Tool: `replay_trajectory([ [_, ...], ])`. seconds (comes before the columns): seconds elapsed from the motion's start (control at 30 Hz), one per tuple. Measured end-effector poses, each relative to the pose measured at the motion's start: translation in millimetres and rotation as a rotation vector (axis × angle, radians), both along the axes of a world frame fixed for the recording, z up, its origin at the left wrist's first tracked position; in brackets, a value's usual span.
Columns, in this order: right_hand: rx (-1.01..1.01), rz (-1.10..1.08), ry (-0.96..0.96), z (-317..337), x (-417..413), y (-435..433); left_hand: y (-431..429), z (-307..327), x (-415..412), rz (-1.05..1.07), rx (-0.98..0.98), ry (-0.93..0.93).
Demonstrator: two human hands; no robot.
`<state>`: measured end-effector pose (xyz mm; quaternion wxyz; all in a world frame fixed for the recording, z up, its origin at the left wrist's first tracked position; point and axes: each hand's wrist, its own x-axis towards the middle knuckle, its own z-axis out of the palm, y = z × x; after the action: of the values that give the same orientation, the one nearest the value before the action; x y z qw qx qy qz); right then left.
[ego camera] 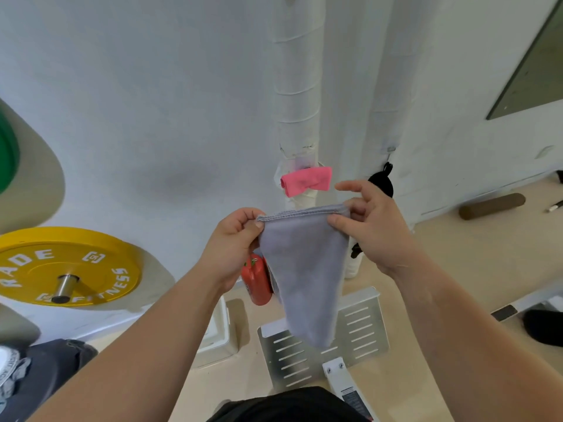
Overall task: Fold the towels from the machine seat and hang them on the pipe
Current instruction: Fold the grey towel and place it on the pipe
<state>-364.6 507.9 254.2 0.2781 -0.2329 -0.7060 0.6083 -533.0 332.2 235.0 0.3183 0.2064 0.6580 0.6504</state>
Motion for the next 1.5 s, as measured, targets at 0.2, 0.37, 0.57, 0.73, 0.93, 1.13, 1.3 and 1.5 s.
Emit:
replay_trajectory([
  [0.2,-0.01,-0.03,0.001,-11.8,-9.3,-15.6,-1.3,13.2,-6.9,-0.182,-0.231,0.245],
  [0.37,0.059,0.014,0.022,-14.4,-12.0,-20.5,14.8,24.8,4.4,-0.403,-0.374,0.601],
  [0.57,-0.013,0.028,0.045,-17.3,-8.0,-15.9,36.5,40.5,12.1,-0.467,-0.426,0.821],
  [0.73,-0.057,0.117,-0.081,-30.7,-5.6,-10.3,45.6,50.7,15.6,-0.37,-0.389,0.878],
  [0.93,-0.004,0.181,-0.443,-74.7,-12.1,-4.0,52.5,59.6,2.7,-0.209,-0.416,1.04],
  [1.13,0.07,0.24,-0.657,-101.8,-0.3,3.2,44.6,46.9,-30.8,-0.01,-0.481,1.057],
  [1.3,0.064,0.203,-0.67,-121.6,17.7,14.0,28.6,18.7,-52.1,0.076,-0.489,0.862],
  [1.5,-0.252,-0.034,-0.555,-144.9,40.3,20.6,9.8,-0.8,-58.4,0.124,-0.472,0.549],
])
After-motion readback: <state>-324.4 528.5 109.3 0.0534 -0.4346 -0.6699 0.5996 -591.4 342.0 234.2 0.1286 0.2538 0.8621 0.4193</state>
